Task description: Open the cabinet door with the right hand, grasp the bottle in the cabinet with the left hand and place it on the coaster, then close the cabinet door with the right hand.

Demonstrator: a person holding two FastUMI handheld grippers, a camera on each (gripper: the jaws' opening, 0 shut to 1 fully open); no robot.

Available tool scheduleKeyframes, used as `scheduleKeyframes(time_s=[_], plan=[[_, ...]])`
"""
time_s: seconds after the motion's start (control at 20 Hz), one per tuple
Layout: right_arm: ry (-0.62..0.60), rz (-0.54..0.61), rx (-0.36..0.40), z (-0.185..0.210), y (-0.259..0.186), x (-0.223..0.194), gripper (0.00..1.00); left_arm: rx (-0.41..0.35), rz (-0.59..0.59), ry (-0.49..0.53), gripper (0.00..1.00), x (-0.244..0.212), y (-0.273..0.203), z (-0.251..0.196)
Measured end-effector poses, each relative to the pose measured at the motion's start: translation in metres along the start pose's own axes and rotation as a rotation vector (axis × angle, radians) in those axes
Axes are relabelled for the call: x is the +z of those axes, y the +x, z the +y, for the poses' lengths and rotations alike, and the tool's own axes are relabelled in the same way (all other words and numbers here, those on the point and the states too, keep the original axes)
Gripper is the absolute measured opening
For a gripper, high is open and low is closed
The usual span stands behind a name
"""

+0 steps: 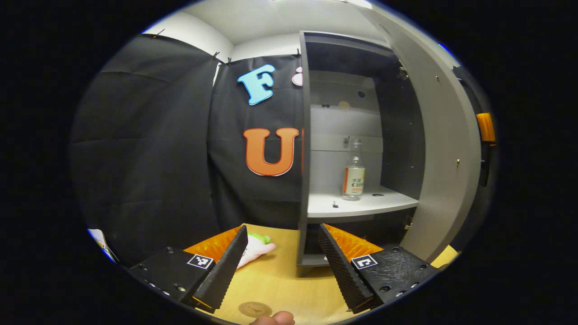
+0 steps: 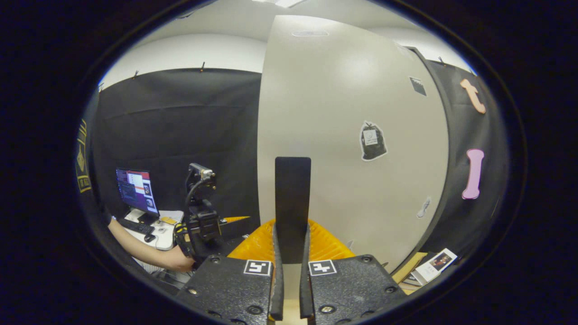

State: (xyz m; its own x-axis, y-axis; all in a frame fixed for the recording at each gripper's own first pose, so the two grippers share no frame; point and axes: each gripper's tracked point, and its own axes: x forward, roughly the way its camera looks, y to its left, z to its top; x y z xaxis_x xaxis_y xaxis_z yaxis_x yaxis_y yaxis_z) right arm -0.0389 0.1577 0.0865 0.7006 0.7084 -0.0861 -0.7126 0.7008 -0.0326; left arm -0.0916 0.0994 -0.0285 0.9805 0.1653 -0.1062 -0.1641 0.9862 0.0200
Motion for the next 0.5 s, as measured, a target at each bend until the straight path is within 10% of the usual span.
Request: scheduleKeyframes(time_s=[0.5], plan=[[0.070, -0.029, -0.189, -0.019, -0.025, -0.005, 0.17, -0.156, 0.002, 0.038, 0.95, 0.007, 0.025, -0.098]])
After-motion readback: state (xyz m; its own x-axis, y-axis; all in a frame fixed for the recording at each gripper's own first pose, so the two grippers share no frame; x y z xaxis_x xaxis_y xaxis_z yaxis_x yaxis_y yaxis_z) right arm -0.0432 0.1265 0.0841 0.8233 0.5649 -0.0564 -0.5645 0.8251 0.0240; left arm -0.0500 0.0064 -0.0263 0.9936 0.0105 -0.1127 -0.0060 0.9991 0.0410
